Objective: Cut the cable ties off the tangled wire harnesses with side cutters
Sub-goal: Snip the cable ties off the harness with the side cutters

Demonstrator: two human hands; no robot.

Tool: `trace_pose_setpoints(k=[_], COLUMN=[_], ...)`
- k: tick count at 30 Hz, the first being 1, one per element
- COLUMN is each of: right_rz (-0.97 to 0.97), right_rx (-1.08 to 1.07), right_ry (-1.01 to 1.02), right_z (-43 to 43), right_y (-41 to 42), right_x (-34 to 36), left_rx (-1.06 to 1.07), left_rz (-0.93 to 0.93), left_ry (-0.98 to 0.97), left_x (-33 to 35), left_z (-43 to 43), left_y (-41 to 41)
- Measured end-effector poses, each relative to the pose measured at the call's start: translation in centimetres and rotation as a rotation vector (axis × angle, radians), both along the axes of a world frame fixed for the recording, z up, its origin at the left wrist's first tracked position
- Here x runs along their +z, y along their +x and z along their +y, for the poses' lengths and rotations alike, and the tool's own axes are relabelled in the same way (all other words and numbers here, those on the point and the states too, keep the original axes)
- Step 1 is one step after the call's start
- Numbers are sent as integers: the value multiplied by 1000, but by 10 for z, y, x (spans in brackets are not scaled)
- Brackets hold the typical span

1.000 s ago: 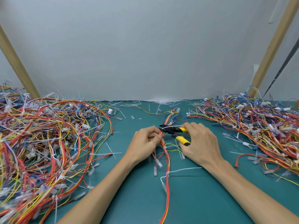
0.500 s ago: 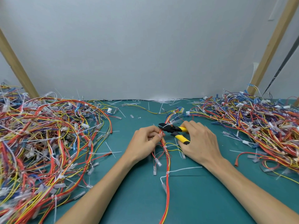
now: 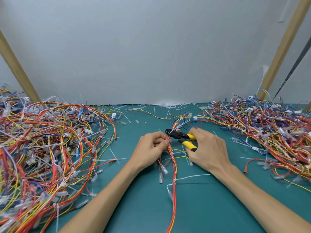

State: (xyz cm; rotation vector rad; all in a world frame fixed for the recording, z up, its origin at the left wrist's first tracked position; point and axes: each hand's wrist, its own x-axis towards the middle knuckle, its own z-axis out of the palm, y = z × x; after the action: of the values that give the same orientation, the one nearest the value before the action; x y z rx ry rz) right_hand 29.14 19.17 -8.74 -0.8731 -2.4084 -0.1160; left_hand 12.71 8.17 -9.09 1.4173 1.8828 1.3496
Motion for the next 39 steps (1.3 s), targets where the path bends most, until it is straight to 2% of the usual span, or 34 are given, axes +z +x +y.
trace_pose_setpoints(k=[39], right_rz=[-37], right_rx=[-47], right_ry=[2], right_z=[-1], right_y=[-1], right_x=[0], left_rx=[30], left_rz=[14], left_ry=[-17], left_x=[-3], left_z=[1], left_y=[0])
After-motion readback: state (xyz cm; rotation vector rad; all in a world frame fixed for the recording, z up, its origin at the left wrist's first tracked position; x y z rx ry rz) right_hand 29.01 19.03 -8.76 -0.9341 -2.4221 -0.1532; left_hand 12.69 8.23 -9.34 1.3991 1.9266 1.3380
